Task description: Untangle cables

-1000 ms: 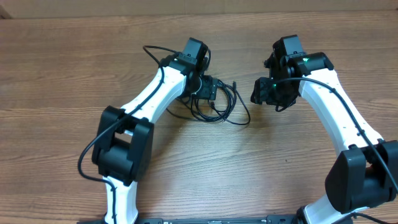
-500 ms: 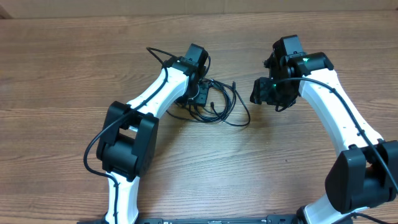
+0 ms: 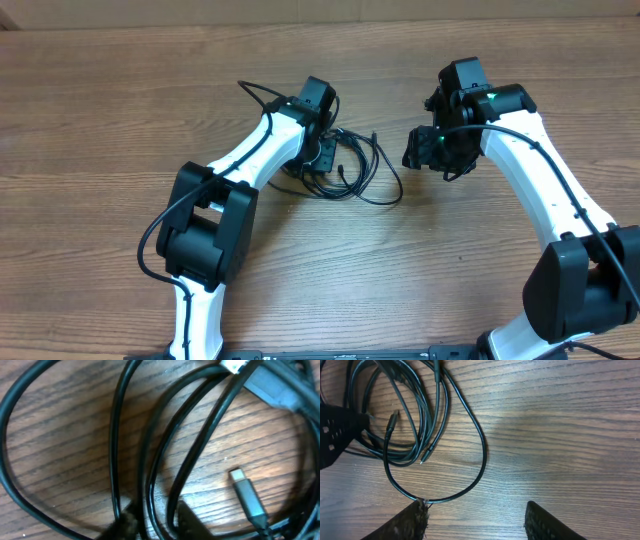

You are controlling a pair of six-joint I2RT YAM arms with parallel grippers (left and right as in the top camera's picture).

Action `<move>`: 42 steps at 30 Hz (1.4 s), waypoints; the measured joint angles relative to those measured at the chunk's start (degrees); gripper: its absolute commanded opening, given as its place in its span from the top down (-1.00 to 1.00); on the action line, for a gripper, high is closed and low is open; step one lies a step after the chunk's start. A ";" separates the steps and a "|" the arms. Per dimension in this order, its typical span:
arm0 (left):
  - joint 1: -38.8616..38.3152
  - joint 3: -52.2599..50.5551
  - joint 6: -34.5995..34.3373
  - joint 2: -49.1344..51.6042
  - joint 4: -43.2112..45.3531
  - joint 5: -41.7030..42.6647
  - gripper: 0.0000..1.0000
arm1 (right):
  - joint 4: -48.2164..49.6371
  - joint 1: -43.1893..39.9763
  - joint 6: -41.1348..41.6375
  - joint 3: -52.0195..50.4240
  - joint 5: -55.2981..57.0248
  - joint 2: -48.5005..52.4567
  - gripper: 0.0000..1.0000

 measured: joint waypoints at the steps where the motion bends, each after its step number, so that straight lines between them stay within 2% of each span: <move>1: 0.00 -0.26 0.11 0.02 -0.04 0.02 0.91 | 0.00 0.00 0.09 0.00 0.00 0.00 -0.28; 5: 0.00 -0.33 0.24 0.04 -0.68 0.37 0.92 | 0.04 0.00 0.11 0.00 0.00 0.00 -0.38; 8: 0.00 0.70 0.26 0.04 -2.67 1.90 0.92 | 0.85 0.00 0.24 0.00 -0.07 0.00 -0.52; 12: 0.00 5.97 1.22 -0.07 -6.75 6.08 0.92 | 3.10 0.00 0.17 0.00 -2.14 0.00 -0.59; 18: 0.00 13.46 1.75 -5.07 -10.29 13.57 0.92 | 5.88 0.02 0.13 0.00 -6.34 0.00 -0.58; 25: 0.00 15.04 2.16 -13.20 -10.40 18.01 0.92 | 8.09 1.22 0.20 0.00 -9.55 0.00 -0.58; 29: 0.00 15.06 2.47 -13.68 -10.91 20.72 0.92 | 10.93 3.98 0.17 0.00 -10.36 0.00 -0.36; 37: 0.00 15.06 2.64 -13.66 -11.21 24.61 0.92 | 15.91 6.93 3.48 0.00 -8.76 0.00 -0.31; 40: 0.00 15.06 2.64 -13.66 -11.23 25.90 0.92 | 16.96 7.19 5.44 0.00 -7.08 0.02 -0.03; 42: 0.00 15.06 2.64 -13.66 -11.23 26.47 0.92 | 17.44 7.28 7.04 0.00 -6.03 0.02 0.03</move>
